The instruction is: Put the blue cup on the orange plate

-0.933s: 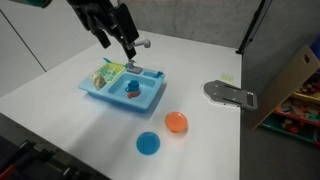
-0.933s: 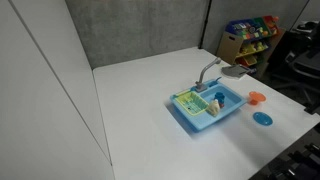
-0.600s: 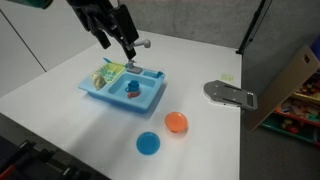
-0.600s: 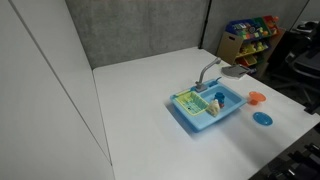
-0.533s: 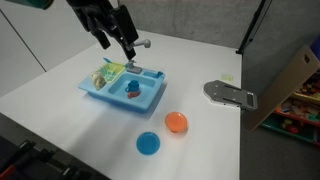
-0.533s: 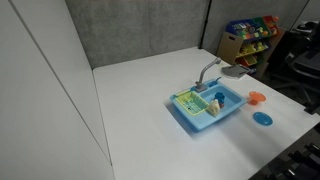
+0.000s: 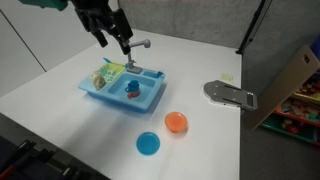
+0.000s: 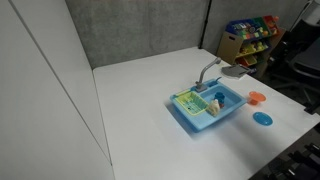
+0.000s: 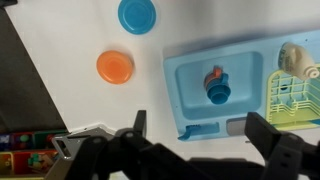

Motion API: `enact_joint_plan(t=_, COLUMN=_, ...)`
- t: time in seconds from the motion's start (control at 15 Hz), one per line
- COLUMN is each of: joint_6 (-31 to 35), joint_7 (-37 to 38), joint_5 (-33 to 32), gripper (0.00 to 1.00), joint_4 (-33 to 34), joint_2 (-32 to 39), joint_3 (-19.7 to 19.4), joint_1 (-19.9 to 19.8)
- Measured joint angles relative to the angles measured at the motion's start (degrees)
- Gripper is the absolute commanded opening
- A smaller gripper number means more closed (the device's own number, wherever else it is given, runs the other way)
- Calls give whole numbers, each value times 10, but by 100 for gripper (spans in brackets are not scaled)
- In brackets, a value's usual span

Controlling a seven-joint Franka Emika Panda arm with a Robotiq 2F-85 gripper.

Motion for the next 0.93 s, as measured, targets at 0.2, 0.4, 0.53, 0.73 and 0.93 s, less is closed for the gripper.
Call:
enact_joint_plan(t=0.2, joint_6=-2, joint_7=32, joint_5=0, gripper=100, joint_4=43, joint_2=56, joint_3=14, joint_1=14)
enact_joint_plan(t=0.4, joint_6=-4, joint_7=68, joint_5=-1, gripper=100, joint_4=89, joint_2=118, joint_3=22, joint_1=27)
enact_joint_plan(t=0.53, joint_6=-10, joint_7=89, joint_5=-1, gripper=100, joint_4=120, joint_2=160, joint_3=23, joint_1=38)
enact_joint_plan(t=0.73, joint_6=-13, joint_7=103, joint_5=-1, gripper=100, joint_4=164, joint_2=220, joint_3=22, joint_1=52)
enact_joint_plan(t=0.93, joint_6=-16, joint_7=106, joint_5=0, gripper=100, joint_4=202, joint_2=274, joint_3=22, joint_1=62)
